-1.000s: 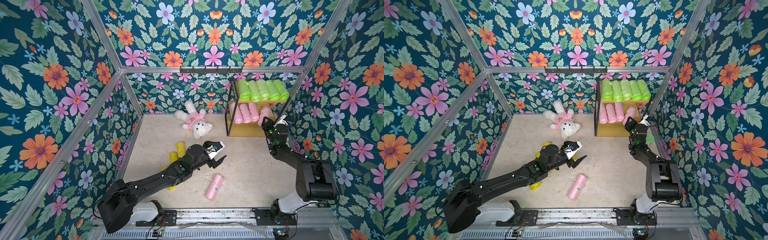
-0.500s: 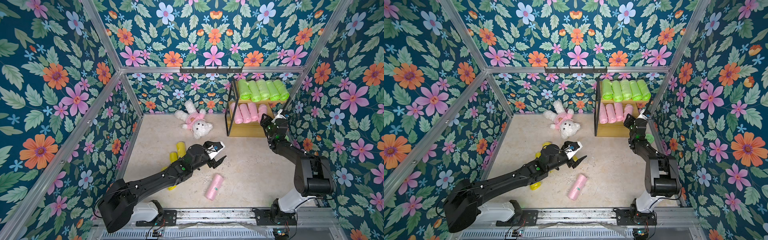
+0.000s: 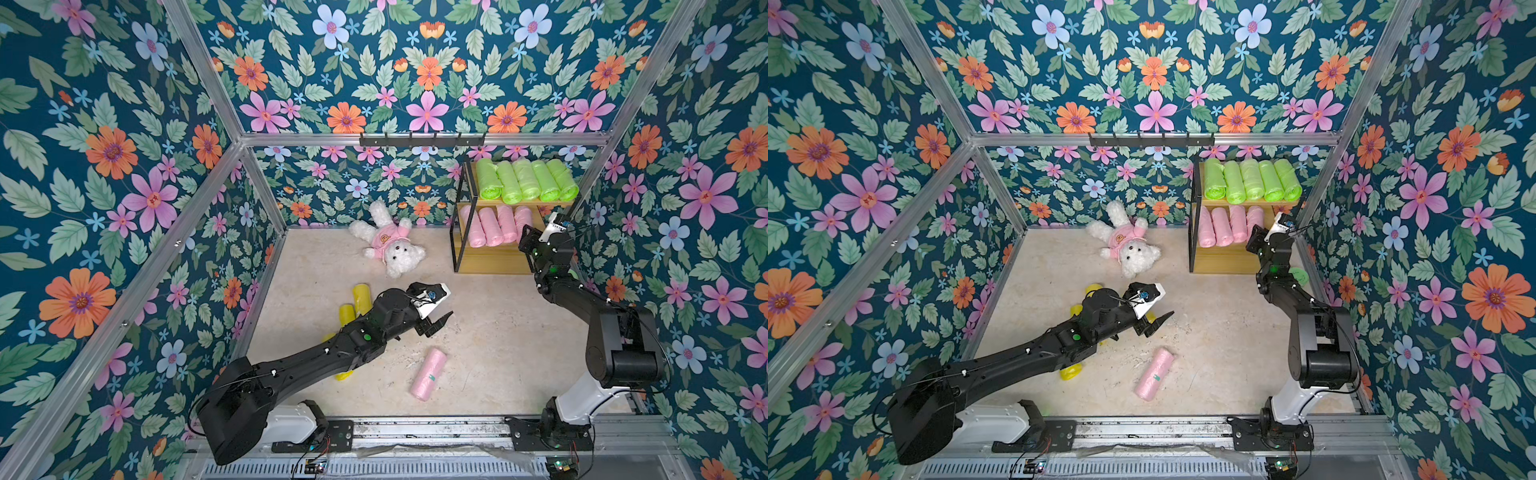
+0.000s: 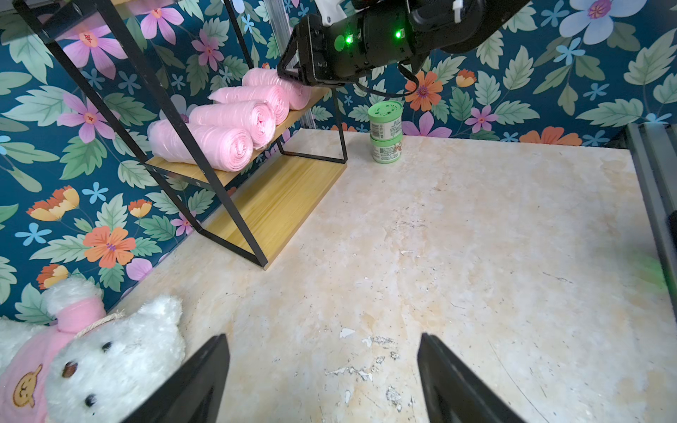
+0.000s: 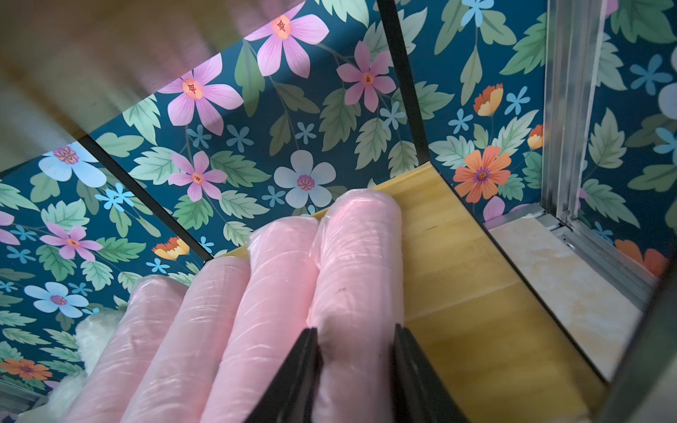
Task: Sort the rolls of trash bags by color and place them on the shelf
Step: Place the roll of trash bags on the shelf.
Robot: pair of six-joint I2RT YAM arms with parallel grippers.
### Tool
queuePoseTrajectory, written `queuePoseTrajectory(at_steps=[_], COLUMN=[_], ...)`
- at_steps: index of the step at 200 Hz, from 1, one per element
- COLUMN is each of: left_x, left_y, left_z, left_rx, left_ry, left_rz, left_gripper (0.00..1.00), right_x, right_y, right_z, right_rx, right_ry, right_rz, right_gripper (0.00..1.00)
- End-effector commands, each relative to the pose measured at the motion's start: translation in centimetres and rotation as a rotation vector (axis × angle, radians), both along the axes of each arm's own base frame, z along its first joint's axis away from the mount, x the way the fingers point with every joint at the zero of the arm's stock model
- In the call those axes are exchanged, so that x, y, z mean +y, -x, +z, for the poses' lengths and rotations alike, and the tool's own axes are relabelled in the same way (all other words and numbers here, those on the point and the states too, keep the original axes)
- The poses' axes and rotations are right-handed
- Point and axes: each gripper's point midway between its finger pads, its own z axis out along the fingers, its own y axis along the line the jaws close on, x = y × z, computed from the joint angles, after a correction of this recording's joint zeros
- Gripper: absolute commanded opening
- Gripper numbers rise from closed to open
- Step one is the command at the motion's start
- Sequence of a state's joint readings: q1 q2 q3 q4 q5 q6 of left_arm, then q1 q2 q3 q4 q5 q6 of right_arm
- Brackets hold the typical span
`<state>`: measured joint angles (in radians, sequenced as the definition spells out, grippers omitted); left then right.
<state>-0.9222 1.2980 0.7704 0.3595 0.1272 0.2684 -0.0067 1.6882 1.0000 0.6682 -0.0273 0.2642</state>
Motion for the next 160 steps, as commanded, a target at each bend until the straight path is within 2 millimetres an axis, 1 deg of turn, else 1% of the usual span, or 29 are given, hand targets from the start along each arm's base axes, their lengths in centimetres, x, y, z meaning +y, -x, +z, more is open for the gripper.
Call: queuePoseTrajectory(at_steps=[1, 20, 63, 87, 98, 126, 140, 141, 143, 160], left_x=[-0.1, -0.2, -0.2, -0.2, -0.1, -0.1, 0.0, 0.0, 0.0, 0.1], left_y=[-0.2, -0.2, -0.2, -0.2, -0.2, -0.1, -0.1, -0.1, -0.1, 0.0], left_z=[0.6, 0.5, 0.6, 0.5, 0.5, 0.5, 0.5, 0.5, 0.6, 0.6], left_rx=[-0.010, -0.007, -0.007, -0.006, -0.003, -0.002, -0.001, -0.001, -0.002, 0.000], left_ry=[0.012, 0.010, 0.012, 0.011, 0.012, 0.013, 0.014, 0.015, 0.016, 0.018], left_rz=[0.003, 0.002, 0.002, 0.003, 0.003, 0.002, 0.002, 0.002, 0.002, 0.003], left_gripper=[0.86, 0.86, 0.86, 0.86, 0.86, 0.86, 0.85, 0.86, 0.86, 0.86], right_x=[0.5, 0.8, 0.7, 0.3, 0.1, -0.7, -1.0, -1.1, -1.1, -1.3], right_y=[0.0, 0.0, 0.0, 0.2, 0.3, 0.7, 0.8, 1.0, 1.2, 1.6], right_z=[-0.9, -0.6, -0.7, -0.7, -0.4, 0.0, -0.5, 0.4, 1.0, 1.6], right_rx=[0.029, 0.017, 0.006, 0.007, 0.003, 0.003, 0.012, -0.006, -0.018, -0.029], right_ry=[0.046, 0.052, 0.059, 0.058, 0.057, 0.046, 0.042, 0.042, 0.043, 0.041], right_rz=[0.044, 0.066, 0.102, 0.090, 0.081, 0.032, 0.014, 0.013, 0.010, -0.001], right_gripper=[0.38, 0.38, 0.38, 0.45, 0.49, 0.56, 0.59, 0.59, 0.60, 0.64])
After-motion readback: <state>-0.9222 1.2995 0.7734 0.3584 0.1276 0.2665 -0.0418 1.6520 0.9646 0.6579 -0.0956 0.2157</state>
